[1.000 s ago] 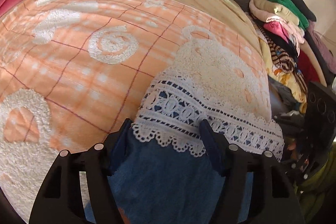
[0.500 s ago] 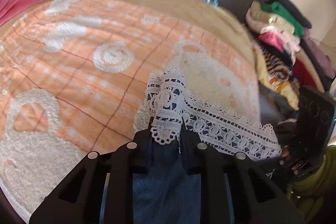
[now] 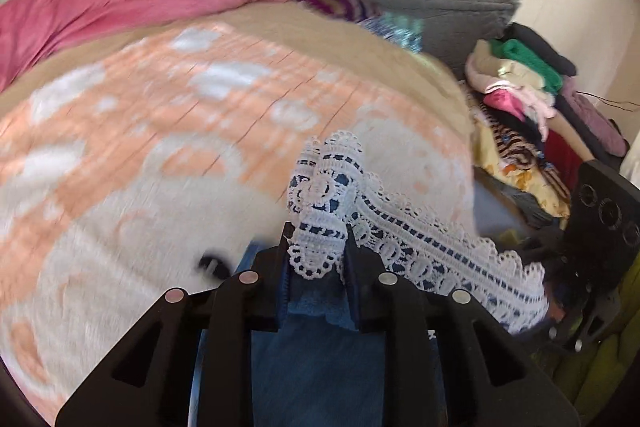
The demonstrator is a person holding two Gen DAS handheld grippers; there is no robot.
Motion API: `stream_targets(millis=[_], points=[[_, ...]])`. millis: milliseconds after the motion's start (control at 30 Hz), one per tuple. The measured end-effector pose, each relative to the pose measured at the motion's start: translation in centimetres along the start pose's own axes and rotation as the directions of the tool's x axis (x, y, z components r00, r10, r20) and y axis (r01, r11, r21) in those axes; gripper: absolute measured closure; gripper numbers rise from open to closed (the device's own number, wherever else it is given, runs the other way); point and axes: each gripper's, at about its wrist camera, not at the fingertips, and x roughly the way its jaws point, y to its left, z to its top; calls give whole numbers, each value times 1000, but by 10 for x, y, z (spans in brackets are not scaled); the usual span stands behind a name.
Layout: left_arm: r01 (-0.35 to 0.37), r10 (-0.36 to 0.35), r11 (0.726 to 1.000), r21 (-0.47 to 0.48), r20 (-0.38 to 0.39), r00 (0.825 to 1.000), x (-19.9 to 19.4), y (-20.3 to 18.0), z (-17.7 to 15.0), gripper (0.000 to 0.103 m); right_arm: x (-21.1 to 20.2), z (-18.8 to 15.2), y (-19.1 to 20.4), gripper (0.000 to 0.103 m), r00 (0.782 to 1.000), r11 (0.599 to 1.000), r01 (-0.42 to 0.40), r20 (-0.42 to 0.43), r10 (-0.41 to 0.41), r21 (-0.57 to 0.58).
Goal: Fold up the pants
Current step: 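Grasp the lace hem with the right gripper while the left gripper grasps the lace edge, then fold the lace hem over the denim with both grippers and release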
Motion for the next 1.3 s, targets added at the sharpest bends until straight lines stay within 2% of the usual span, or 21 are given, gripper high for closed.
stream_targets(millis=[167,233,267,400,500,633,667,700,733,767,833,867,967,1033,1067,1100,1167,1200,1233,1267,1300], points=[[-118,109,980,-161,-68,992,-10,29,-34,67,41,-9,22,83,994,998,11,-105,-17,-63],[-135,128,956,-260,-46,991,-27,39,-46,67,51,-12,31,83,990,995,7,-137,-21,-104],[-98,103,941,-323,-1,995,-42,46,-51,67,56,-13,38,83,989,991,8,-148,-27,-130],[31,50,868,-496,148,988,-88,69,-79,38,74,-23,74,76,982,953,21,-173,-77,-302],[45,55,839,-542,167,984,-98,76,-96,35,87,-35,93,69,973,928,-18,-222,-70,-371],[38,39,811,-584,119,992,-83,75,-105,31,78,-34,94,56,970,938,-105,-242,23,-331],[32,37,811,-584,106,994,-79,76,-106,31,68,-29,90,54,972,943,-129,-226,59,-306],[19,46,813,-582,96,994,-77,76,-106,30,58,-21,83,47,977,949,-141,-196,87,-282],[-1,57,816,-578,79,995,-72,76,-104,28,47,-8,71,36,985,957,-130,-148,94,-259],[-12,57,816,-577,60,997,-66,77,-103,27,40,2,60,31,990,962,-107,-116,80,-251],[-34,58,813,-581,22,998,-55,80,-103,27,39,25,25,29,996,977,12,-79,-29,-211],[-34,52,812,-582,14,999,-51,82,-104,27,43,36,6,29,993,985,43,-99,-60,-165],[-44,54,800,-598,-1,999,-42,86,-110,29,63,59,-51,29,987,999,38,-155,-38,0],[-31,57,789,-613,23,998,-42,88,-114,46,82,68,-73,29,981,998,55,-188,-47,39],[-20,48,786,-617,29,998,-41,88,-116,60,91,70,-80,29,978,997,68,-200,-59,38],[2,32,786,-618,44,999,-41,87,-116,66,100,72,-86,29,975,997,71,-214,-61,40],[-10,43,802,-598,41,998,-41,83,-115,74,119,73,-98,32,970,996,36,-241,-15,85],[-18,54,810,-586,43,998,-43,81,-114,79,123,73,-105,48,969,993,-2,-247,30,114],[-15,57,816,-578,54,997,-45,77,-113,83,133,72,-107,79,962,988,-39,-263,77,147],[-13,63,821,-570,68,996,-50,73,-111,86,137,65,-104,90,956,986,-65,-275,107,155],[-14,76,829,-558,88,993,-56,69,-109,86,136,65,-98,94,958,988,-86,-261,117,129]])
